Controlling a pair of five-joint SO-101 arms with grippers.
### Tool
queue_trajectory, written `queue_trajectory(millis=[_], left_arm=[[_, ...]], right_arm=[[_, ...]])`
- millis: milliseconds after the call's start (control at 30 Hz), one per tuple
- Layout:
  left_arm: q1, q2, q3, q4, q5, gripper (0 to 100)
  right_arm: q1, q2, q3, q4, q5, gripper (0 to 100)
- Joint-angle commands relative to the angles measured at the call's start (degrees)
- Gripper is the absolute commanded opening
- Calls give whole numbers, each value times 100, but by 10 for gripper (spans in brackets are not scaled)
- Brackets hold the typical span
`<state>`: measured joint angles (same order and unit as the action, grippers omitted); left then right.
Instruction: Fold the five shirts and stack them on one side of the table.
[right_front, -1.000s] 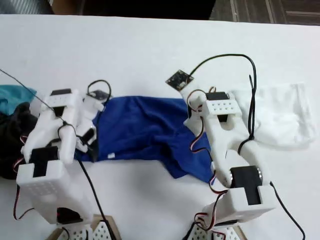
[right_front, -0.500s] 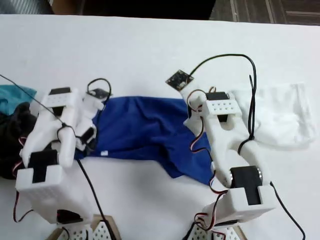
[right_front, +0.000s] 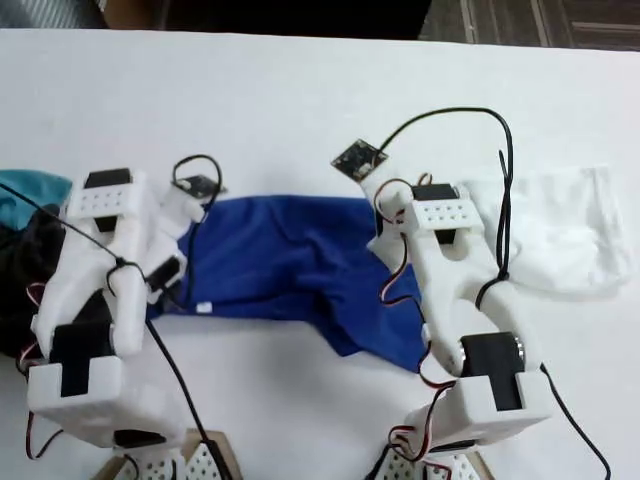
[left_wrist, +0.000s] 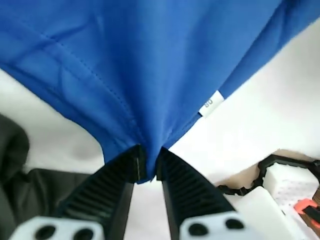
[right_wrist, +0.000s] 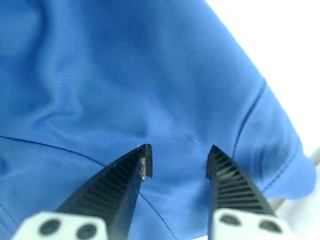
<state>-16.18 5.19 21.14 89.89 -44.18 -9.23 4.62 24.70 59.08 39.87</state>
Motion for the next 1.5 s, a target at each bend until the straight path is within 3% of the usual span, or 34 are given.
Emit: queue_trajectory(millis=[0, 67, 267, 467, 633, 867, 1067, 1233, 1467], left_arm=[[-141, -299, -40, 105, -97, 146], [-264, -299, -31, -35, -105, 197], [-527, -123, -31, -536, -105, 154], [-484, 484, -585, -571, -9, 172], [79, 554, -1771, -440, 818, 172], [1002, 1116, -2114, -1547, 1960, 172], [1037, 2242, -2158, -2251, 2497, 172], [1029, 2532, -2404, -2259, 2549, 172], [853, 2875, -2958, -2127, 2796, 172]], right_arm=[[-13, -391, -193, 22, -62, 184], [-13, -391, -193, 31, -62, 184], [-13, -400, -202, 119, -62, 184], [-22, -637, -176, 224, -70, 183], [-66, -1411, -123, 549, -70, 183], [-576, -1965, 1187, 462, -18, 185], [-1235, -1974, 2268, 101, 26, 187], [-1640, -1930, 2708, 101, 651, 185], [-1024, -1930, 2532, 110, 730, 186]])
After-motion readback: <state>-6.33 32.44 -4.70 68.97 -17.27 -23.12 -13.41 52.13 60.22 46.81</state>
